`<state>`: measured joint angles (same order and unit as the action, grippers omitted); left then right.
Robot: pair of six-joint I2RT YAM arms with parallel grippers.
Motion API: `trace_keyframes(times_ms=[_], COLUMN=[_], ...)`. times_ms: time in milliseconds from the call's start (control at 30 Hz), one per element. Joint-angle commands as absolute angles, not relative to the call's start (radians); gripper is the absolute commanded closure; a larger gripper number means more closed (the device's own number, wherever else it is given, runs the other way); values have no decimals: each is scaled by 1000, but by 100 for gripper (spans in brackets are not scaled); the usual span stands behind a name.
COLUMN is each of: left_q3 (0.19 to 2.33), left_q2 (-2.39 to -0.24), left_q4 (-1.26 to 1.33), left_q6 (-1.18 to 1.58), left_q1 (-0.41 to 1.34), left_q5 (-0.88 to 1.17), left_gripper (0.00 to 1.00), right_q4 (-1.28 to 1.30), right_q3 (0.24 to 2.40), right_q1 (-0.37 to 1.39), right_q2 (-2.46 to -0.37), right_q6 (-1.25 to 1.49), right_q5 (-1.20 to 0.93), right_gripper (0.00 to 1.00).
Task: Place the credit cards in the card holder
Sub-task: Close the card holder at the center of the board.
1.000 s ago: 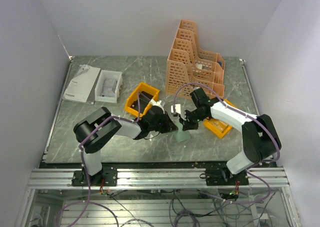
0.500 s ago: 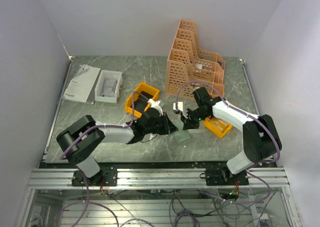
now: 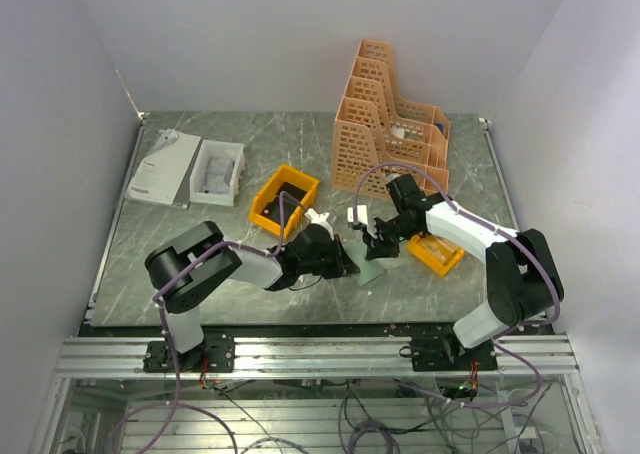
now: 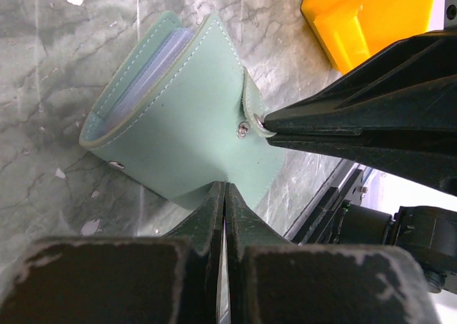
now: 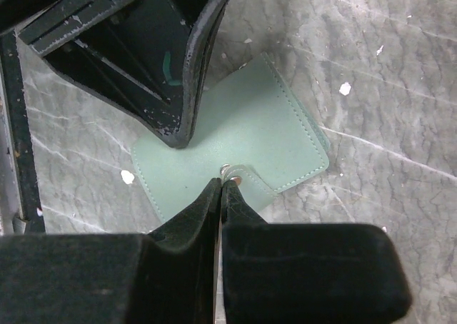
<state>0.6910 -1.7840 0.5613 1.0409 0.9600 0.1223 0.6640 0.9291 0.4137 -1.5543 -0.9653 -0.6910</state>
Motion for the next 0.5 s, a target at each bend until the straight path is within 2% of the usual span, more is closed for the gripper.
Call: trace_keyframes(times_ms=[0,467], left_q3=[711,705], left_q2=[-1839,-1871], left_q4=[601,638], left_q6=[1040,1058], left_q1=[961,955], left_q5=[110,124], left_gripper=[93,93], right_q4=[694,724], right_q3=[923,920], right_q1=[416,417], right_q2=[-1544,-1558], right_q6=[-993,-1023], right_q5=[-731,-703], right_gripper=[100,100])
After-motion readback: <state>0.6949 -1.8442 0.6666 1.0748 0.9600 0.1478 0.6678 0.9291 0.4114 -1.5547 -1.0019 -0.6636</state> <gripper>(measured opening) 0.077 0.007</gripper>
